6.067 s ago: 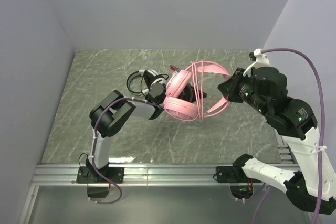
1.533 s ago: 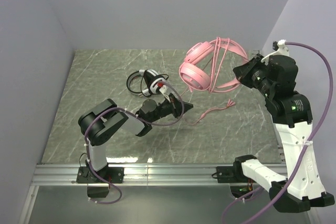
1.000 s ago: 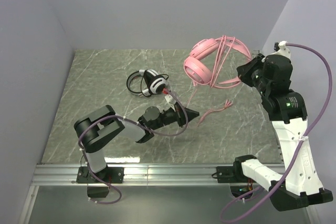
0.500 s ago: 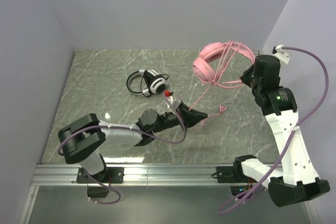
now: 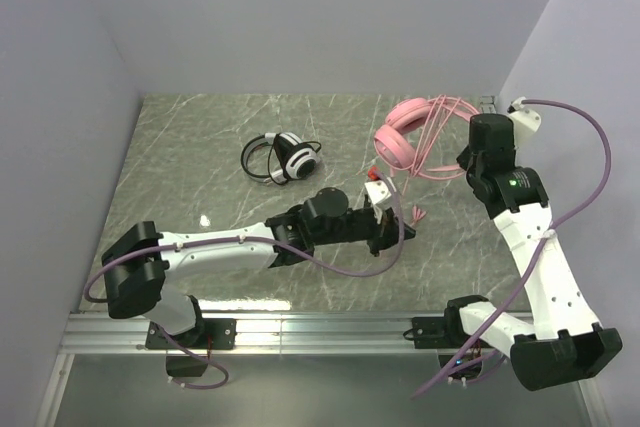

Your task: Wrap the headphones

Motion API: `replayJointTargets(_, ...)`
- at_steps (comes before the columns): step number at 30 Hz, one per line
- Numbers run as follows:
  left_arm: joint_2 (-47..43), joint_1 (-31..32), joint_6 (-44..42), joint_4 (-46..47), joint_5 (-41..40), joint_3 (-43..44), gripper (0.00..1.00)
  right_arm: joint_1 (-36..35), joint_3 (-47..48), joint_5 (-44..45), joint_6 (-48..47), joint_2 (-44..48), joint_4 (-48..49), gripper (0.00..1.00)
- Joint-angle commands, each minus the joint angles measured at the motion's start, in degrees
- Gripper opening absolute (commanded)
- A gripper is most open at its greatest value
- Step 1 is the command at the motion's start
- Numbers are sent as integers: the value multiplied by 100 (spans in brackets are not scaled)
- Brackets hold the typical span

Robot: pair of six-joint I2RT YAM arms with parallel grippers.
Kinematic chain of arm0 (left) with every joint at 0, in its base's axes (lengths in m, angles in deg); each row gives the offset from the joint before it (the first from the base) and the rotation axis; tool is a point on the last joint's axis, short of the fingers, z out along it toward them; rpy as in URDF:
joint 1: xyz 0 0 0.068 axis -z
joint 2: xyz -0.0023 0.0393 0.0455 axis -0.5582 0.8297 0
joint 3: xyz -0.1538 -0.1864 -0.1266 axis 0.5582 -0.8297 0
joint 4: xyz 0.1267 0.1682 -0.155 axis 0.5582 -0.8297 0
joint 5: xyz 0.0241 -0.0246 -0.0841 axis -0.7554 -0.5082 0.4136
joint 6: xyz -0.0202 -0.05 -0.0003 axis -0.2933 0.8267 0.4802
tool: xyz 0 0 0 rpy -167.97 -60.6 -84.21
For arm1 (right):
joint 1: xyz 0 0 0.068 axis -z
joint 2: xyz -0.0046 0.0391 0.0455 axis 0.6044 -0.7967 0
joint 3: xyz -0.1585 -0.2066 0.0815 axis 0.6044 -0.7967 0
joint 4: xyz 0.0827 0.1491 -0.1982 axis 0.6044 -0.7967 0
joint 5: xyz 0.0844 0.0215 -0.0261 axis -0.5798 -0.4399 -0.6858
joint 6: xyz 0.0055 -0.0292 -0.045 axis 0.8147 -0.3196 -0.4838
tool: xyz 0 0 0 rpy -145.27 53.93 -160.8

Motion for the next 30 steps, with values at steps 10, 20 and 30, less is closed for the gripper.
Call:
replayJointTargets(10,-607,285,-712,-4208,-2220,1304,5,64,-260,1073,21,63,930,0)
replayJointTargets(20,-406,390,-1186,-5405,-4382,2323,4,-15,-559,889,-6,178,948,0)
replayJointTargets(30,-142,619,-2469,-5118,-6238,2562,11,-252,-735,1020,-129,151,817,0)
